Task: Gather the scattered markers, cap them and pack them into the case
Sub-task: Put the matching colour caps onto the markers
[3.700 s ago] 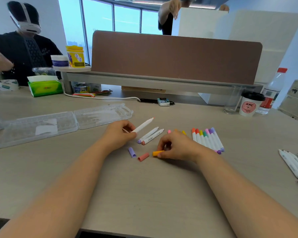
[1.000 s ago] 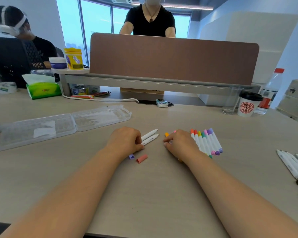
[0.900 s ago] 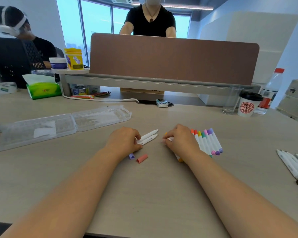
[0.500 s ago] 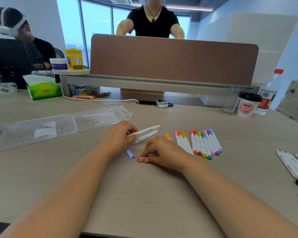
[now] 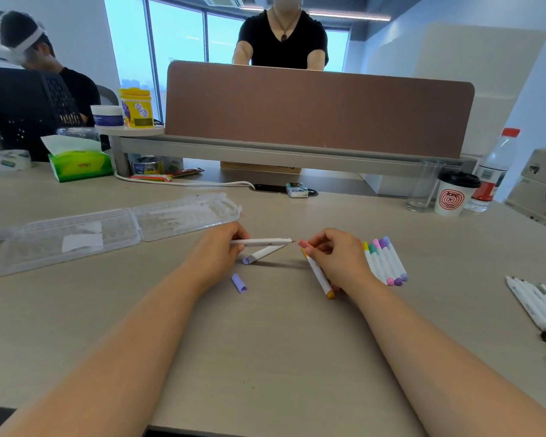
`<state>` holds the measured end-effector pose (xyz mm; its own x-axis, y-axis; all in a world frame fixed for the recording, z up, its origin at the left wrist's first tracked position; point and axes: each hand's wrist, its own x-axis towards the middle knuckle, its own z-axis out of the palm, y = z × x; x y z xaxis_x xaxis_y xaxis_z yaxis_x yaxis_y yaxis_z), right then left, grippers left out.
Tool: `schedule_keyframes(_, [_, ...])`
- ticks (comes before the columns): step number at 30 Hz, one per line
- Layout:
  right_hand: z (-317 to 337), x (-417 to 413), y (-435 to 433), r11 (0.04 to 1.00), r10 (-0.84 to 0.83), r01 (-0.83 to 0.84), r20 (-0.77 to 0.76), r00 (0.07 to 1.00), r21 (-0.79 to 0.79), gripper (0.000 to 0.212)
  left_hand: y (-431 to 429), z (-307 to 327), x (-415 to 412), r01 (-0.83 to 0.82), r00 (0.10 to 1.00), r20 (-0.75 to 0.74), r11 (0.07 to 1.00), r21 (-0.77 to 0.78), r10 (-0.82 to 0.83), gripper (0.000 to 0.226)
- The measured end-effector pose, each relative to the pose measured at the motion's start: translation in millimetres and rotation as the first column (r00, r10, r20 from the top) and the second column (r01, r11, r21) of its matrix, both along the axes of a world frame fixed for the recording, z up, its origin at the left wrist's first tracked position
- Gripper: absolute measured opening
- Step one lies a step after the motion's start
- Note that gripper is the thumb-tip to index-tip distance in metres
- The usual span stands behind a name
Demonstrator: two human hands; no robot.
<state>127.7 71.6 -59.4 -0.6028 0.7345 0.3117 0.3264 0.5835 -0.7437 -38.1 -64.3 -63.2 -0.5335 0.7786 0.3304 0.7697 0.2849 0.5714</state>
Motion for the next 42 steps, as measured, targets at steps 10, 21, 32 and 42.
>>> schedule_keyframes(10, [0.5,-2.3,-1.8,0.993,0.089,-0.083,-0.072,0.993,0.089,0.015,0.6,-0.8,0.1,-0.036,0.999,0.017,0.999,-0.024,0.037,0.018])
schedule_keyframes(21, [5.0,-3.3,-9.5,0.984,0.173,-0.166,-0.121,0.977,0.067,0.007,-3.3,4.0,8.4,0.113,0.989,0.088,0.989,0.095,-0.121,0.017])
schedule_keyframes(32, [8.1,-3.9,-10.2,0.976,0.199,-0.212,-0.172,0.965,-0.06,0.008,-3.9,7.1,6.4,0.159,0.973,0.146,0.978,0.133,-0.178,0.018])
schedule_keyframes(42, [10.9,-9.5,-22.8,0.827,0.111,-0.335,-0.454,0.884,-0.452,0.009,8.8,7.9,26.8,0.252,0.908,0.29,0.947,0.198,-0.302,0.02])
